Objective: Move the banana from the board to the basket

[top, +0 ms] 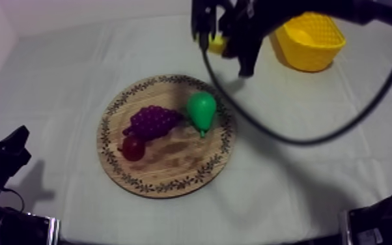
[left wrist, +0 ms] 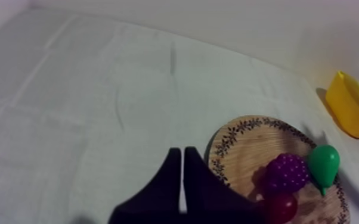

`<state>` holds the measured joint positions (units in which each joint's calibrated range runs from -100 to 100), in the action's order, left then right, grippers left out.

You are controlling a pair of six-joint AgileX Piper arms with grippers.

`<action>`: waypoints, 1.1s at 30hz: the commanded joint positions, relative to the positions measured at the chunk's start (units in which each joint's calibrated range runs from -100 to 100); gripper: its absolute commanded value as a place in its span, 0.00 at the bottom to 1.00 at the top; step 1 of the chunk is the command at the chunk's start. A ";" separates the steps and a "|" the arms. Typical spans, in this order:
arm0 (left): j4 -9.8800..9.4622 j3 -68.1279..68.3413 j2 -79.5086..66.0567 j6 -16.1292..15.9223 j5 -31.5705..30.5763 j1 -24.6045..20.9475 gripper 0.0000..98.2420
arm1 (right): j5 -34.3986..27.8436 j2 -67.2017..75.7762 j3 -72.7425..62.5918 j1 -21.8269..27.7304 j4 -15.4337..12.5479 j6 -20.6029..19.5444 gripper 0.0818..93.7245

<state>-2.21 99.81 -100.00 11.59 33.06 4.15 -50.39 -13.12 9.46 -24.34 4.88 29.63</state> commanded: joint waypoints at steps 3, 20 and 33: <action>0.04 -0.03 0.00 0.00 0.00 0.01 0.00 | -1.63 -3.58 -12.34 6.46 -0.22 0.87 0.25; 0.04 -0.03 0.00 0.01 0.00 0.01 0.00 | -0.66 -15.71 -25.89 17.97 1.53 0.60 0.25; 0.04 -0.03 0.00 0.01 0.00 0.01 0.00 | 2.30 -20.07 -23.41 21.35 2.21 -0.28 0.26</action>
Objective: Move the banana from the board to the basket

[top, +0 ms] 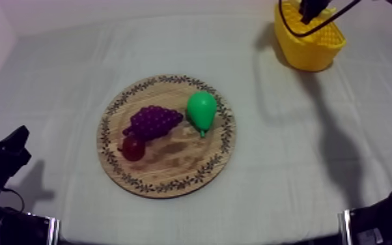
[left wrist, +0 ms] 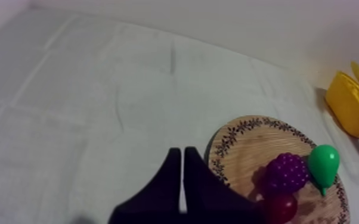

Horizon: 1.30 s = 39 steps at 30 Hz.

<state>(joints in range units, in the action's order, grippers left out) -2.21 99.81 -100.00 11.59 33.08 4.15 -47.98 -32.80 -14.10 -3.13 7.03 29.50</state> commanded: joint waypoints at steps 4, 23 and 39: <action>0.04 -0.03 0.00 0.01 -0.02 0.01 0.00 | 0.93 -1.77 0.87 1.10 -0.31 -0.34 0.29; 0.04 -0.03 0.00 0.00 -0.02 0.01 0.00 | 7.32 -2.63 8.60 2.00 0.44 -1.48 0.50; 0.04 -0.03 0.00 0.00 -0.02 0.01 0.00 | 13.72 15.01 21.95 3.87 2.90 -17.06 0.02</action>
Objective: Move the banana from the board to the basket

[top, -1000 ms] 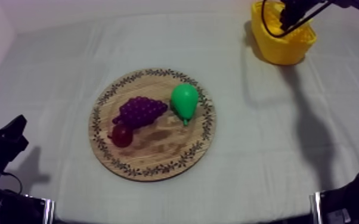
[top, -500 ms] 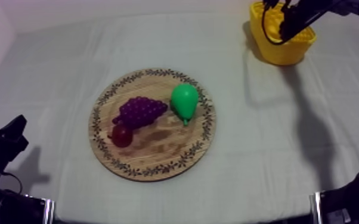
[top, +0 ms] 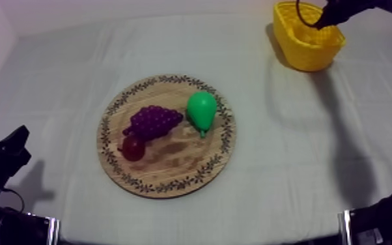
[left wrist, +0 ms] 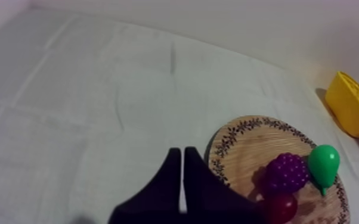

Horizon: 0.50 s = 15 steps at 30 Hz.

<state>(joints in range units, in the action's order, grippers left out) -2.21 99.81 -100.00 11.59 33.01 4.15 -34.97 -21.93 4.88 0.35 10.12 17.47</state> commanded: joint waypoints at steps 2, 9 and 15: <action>0.04 -0.03 0.00 0.01 0.05 0.01 0.00 | 1.51 8.16 6.04 1.39 -1.72 -7.12 0.02; 0.04 -0.03 0.00 0.01 0.05 0.01 0.00 | 5.12 22.66 18.39 6.79 -13.47 -7.46 0.04; 0.04 -0.03 0.00 0.02 0.05 0.01 0.00 | 8.95 35.63 31.91 9.28 -18.63 -7.19 0.02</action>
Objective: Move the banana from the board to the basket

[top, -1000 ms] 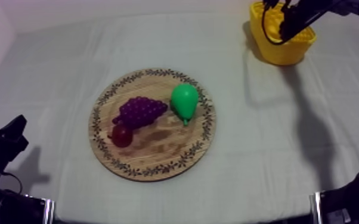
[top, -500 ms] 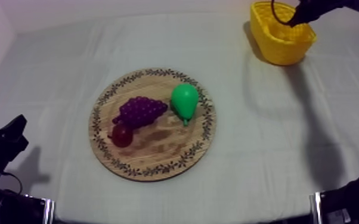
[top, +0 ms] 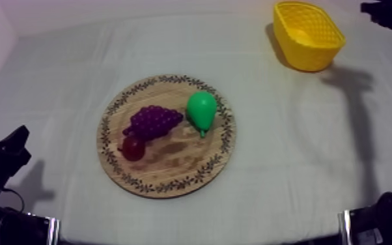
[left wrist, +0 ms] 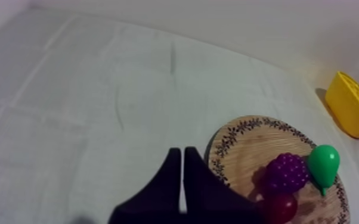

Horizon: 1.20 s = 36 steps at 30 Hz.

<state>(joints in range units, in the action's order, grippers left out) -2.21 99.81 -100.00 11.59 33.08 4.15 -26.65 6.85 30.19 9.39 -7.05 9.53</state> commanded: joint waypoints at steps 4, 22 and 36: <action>0.04 -0.03 0.00 0.02 -0.02 0.01 0.00 | 2.89 15.91 17.31 0.16 -2.69 1.58 0.01; 0.04 -0.03 0.00 0.02 -0.02 0.01 0.00 | 0.10 62.31 57.88 -3.10 2.89 -1.43 0.00; 0.04 -0.03 0.00 0.02 -0.02 0.05 0.00 | -13.18 87.17 68.56 -4.09 5.80 -3.27 0.00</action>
<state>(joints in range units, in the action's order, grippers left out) -2.21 99.81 -100.00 11.59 33.07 4.15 -40.08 90.96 98.69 5.25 -1.24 7.15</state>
